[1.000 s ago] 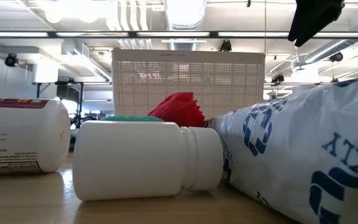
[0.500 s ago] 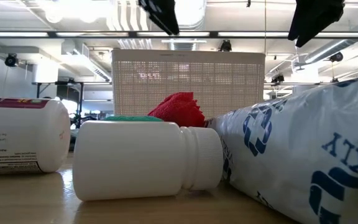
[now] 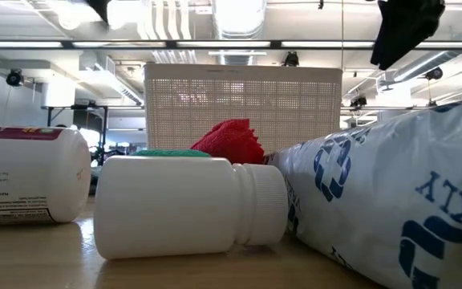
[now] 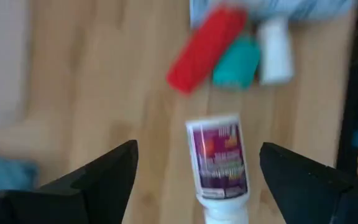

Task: Pick & place medical supplies in basket/bin
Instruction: Put the white and purple pill bottle into the white container

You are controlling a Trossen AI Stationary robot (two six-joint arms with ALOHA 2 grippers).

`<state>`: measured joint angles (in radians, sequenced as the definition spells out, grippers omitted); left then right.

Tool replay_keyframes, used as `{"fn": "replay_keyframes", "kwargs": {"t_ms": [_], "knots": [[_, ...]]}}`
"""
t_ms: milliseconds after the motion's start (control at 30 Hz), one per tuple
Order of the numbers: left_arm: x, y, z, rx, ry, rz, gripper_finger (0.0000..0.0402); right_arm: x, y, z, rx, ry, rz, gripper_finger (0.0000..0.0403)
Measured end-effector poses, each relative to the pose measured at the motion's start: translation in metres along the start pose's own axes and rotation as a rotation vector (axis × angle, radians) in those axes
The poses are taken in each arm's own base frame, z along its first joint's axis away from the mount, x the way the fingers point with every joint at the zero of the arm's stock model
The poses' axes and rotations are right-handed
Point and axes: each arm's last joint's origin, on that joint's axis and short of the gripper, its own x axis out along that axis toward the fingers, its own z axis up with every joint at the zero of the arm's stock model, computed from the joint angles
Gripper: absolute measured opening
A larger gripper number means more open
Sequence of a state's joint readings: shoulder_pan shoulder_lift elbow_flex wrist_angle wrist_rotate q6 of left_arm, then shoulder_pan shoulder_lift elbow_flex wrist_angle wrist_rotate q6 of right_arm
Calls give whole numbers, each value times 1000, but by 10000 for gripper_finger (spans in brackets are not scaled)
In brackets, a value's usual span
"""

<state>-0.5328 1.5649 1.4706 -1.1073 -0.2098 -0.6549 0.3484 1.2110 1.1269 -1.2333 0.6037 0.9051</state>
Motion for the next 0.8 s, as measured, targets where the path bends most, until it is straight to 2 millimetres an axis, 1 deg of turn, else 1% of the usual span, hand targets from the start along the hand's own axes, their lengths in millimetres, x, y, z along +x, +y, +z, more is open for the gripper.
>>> {"fn": "replay_keyframes", "kwargs": {"t_ms": [67,100,200,300,367,500,633,800], "knots": [[20,-13,-20,-11,13,-13,313,1,2,1,-15,-12,15,324],[27,-20,-27,-12,6,-31,313,2,3,2,-16,-18,22,324],[37,-34,-40,-80,-26,-100,313,2,3,3,-17,-24,28,324],[45,-33,-47,-224,-13,-90,317,0,3,5,-14,-28,32,324],[51,-29,-52,-273,11,-67,319,0,3,5,-12,-29,34,324],[59,-28,-61,-285,118,-109,320,0,3,5,-15,-29,33,324],[57,-31,-61,-281,101,-115,320,1,3,4,-15,-27,31,324],[71,-32,-63,-274,103,-49,320,2,3,3,-15,-28,26,324]]}}
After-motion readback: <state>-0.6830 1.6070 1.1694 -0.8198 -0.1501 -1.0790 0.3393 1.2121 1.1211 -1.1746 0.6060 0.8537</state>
